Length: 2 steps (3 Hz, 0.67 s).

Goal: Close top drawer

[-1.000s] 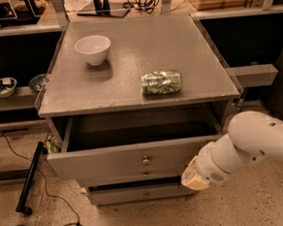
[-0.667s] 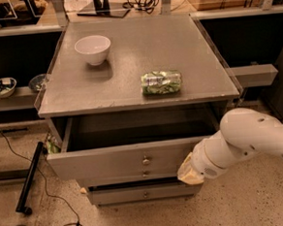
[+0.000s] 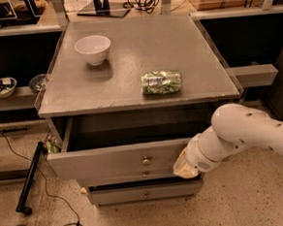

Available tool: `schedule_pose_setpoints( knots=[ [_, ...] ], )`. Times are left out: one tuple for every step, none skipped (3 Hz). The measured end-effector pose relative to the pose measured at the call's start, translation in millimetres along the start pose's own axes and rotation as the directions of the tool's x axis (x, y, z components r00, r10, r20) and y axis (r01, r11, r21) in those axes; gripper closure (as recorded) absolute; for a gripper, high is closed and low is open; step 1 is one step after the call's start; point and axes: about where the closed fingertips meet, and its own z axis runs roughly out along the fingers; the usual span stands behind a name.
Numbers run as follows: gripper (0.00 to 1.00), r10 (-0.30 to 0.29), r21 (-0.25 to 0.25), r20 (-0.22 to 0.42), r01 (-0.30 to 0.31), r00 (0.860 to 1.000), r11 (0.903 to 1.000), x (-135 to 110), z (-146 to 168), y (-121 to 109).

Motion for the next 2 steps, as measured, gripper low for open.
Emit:
schedule_pose_setpoints(
  knots=[
    [1.0, 0.014, 0.056, -0.006, -0.014, 1.0, 0.9983, -2.4, -5.6, -13.9],
    [1.0, 0.031, 0.105, -0.013, -0.029, 0.999, 0.994, -1.4, -17.2, -28.4]
  ],
)
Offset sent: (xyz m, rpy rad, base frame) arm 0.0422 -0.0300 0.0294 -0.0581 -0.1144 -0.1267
